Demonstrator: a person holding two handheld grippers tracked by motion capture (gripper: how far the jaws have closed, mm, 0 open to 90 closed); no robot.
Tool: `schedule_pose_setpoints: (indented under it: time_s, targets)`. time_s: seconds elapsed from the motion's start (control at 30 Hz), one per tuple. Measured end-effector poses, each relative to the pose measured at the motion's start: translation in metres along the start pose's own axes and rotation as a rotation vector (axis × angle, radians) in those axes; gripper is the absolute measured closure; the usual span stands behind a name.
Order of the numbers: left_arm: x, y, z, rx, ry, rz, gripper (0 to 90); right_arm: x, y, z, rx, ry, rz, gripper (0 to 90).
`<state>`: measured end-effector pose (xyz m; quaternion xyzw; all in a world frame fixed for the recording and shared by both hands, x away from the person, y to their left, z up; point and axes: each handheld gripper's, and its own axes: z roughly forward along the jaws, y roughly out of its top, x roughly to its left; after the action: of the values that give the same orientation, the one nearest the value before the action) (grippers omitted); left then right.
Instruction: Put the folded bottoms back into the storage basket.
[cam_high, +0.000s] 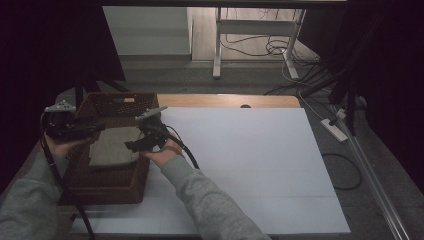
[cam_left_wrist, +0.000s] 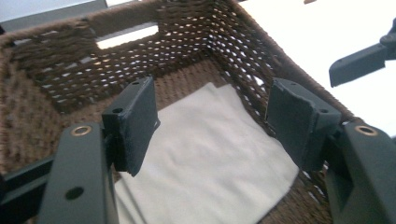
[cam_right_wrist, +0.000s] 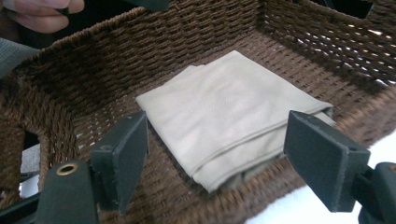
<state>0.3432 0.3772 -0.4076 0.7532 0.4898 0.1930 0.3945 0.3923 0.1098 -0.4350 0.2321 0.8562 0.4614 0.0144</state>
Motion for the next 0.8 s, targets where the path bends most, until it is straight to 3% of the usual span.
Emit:
schedule_pose_setpoints:
  time_s: [0.4, 0.8]
  targets:
    - [-0.027, -0.008, 0.003, 0.023, -0.063, 0.014, 32.6, -0.014, -0.015, -0.033, 0.01, -0.016, -0.007, 22.8]
    - [-0.056, -0.015, 0.007, 0.034, -0.117, 0.006, 32.6, -0.033, -0.051, -0.08, 0.005, -0.032, 0.008, 22.8]
